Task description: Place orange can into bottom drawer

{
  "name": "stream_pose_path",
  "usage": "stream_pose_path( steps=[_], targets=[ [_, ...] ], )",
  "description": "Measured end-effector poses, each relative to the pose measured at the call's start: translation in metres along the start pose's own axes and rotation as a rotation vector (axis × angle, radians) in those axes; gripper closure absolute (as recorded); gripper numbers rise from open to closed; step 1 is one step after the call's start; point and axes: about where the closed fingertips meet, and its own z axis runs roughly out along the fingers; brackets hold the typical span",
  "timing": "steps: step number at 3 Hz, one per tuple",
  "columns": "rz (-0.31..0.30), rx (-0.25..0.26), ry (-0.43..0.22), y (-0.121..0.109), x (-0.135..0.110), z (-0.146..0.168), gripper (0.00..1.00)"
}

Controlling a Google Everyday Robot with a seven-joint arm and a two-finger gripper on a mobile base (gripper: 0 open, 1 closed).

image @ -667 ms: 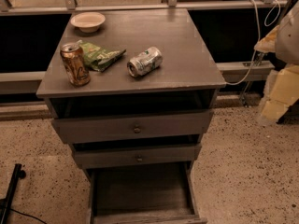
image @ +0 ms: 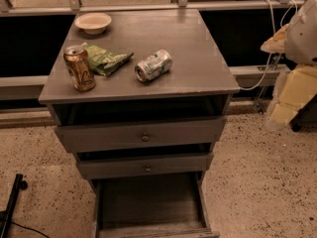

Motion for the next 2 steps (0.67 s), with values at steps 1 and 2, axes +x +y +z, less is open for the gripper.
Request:
stream_pose_path(
  steps=[1,2],
  targets=[
    [-0.092,-0.03,-0.11,-0.011,-0.075,0.009,0.0],
    [-0.239,-0.058,-0.238,-0.008,-0.179,0.017,0.0]
  ],
)
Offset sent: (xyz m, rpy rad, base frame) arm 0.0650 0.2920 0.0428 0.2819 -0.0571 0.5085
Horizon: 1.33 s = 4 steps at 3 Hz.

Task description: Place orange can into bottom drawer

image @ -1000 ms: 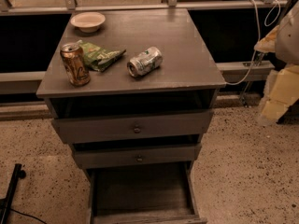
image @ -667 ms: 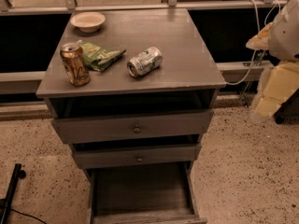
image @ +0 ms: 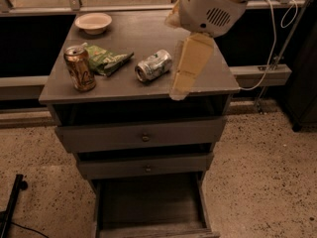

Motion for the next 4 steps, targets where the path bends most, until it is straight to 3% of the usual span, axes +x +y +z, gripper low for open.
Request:
stream_pose_path(
  steps=[1,2,3,4],
  targets=[
    [0.001,-0.002,-0.019,-0.005,-0.001,0.004,0.0],
    [-0.004,-0.019,-0.097,-0.024,-0.009,0.023,0.0],
    [0.036,0.03,-0.271,-0.08,-0.016,0.074,0.0],
    [0.065,0.107,-0.464,-0.123,-0.041,0.099,0.0]
  ],
)
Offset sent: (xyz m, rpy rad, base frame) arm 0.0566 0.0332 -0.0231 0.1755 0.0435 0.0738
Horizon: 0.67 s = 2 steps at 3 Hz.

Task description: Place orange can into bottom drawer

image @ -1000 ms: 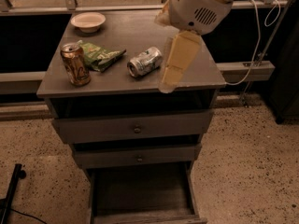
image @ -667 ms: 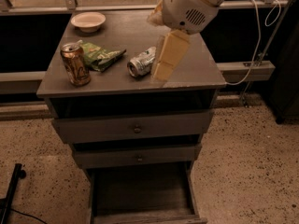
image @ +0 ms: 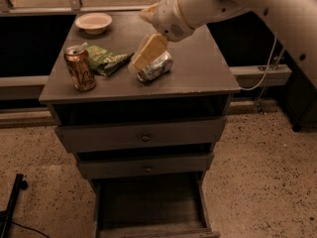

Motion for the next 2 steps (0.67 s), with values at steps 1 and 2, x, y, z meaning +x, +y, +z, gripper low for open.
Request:
stream_pose_path(
  steps=[1,2],
  targets=[
    [-0.005,0.073,-0.16,-0.032,-0.022,0.032,0.0],
    [-0.005,0.058,-0.323,-0.044,-0.054,0.068,0.0]
  ],
)
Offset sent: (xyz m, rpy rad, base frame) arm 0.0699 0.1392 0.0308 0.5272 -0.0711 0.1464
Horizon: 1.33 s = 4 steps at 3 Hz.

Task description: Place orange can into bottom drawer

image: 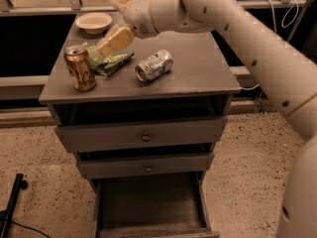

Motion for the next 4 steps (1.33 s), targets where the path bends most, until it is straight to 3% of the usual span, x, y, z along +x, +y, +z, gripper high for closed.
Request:
stream_pose_path(
  steps=[1,2,4],
  targets=[
    [0.032,-0.101,-0.077,0.015,-0.005,0.084,0.0],
    [0.032,-0.103,-0.078,0.016,-0.006,0.085,0.0],
    [0.209,-0.158,-0.215,0.049,0.012,0.108,0.03]
  ],
)
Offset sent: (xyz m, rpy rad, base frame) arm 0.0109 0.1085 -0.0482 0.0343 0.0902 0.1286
